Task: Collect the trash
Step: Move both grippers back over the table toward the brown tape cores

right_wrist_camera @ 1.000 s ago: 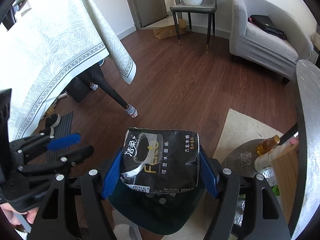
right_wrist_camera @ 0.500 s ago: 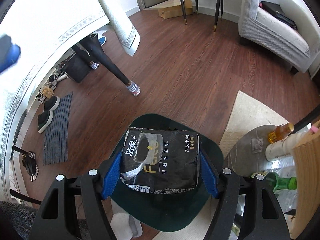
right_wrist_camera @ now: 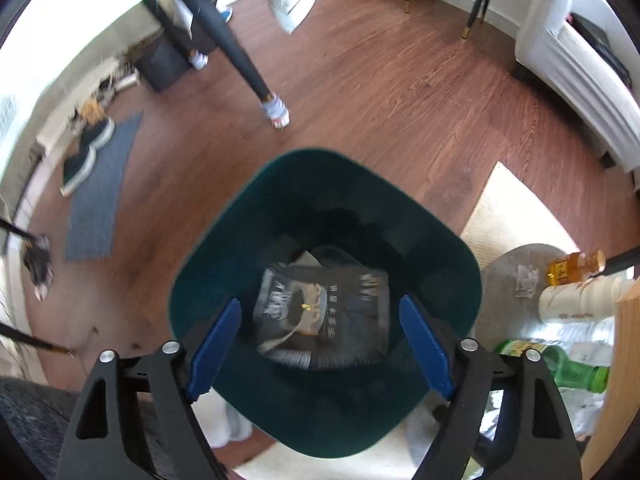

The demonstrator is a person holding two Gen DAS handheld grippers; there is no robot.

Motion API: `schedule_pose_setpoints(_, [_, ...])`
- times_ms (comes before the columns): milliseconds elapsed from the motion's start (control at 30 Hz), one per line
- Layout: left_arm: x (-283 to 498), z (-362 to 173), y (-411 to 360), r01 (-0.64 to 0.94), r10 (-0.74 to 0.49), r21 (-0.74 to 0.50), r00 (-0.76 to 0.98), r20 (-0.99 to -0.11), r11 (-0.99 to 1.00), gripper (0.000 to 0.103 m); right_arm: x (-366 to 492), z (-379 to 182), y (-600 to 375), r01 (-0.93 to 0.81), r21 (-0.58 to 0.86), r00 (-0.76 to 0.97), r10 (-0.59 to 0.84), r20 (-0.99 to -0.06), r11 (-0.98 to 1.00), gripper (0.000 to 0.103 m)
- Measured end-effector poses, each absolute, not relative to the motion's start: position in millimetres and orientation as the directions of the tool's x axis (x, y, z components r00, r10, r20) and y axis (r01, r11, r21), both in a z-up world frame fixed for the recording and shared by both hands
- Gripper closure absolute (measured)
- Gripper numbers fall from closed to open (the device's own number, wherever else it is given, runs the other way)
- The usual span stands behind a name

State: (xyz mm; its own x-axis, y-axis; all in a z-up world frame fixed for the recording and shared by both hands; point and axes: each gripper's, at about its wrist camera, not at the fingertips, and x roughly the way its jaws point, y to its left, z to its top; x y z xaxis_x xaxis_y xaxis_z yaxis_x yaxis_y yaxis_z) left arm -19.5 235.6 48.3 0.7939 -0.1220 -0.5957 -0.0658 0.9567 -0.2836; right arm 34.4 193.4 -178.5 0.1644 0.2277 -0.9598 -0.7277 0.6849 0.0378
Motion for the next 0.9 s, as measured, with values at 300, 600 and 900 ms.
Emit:
schedule_pose_setpoints(300, [-20.8, 60.0, 228.8, -0.058, -0.138, -0.314, 0.812, -0.567, 0.948, 0.073, 27.8, -163.7, 180.0, -0.753, 0.037, 0.178, 0.258, -0.95, 0.657, 0.018])
schedule_pose_setpoints(600, [-15.4, 61.0, 213.0, -0.057, -0.127, -0.293, 0.812, -0.57, 0.954, 0.07, 23.5, -94.5, 166.0, -0.77, 0.062, 0.266, 0.407, -0.874, 0.635, 0.018])
schedule_pose_setpoints(900, [-19.3, 81.0, 198.4, -0.043, -0.118, -0.285, 0.843, -0.524, 0.958, 0.065, 19.9, -35.4, 142.1, -0.755, 0.036, 0.375, 0.476, -0.795, 0.655, 0.03])
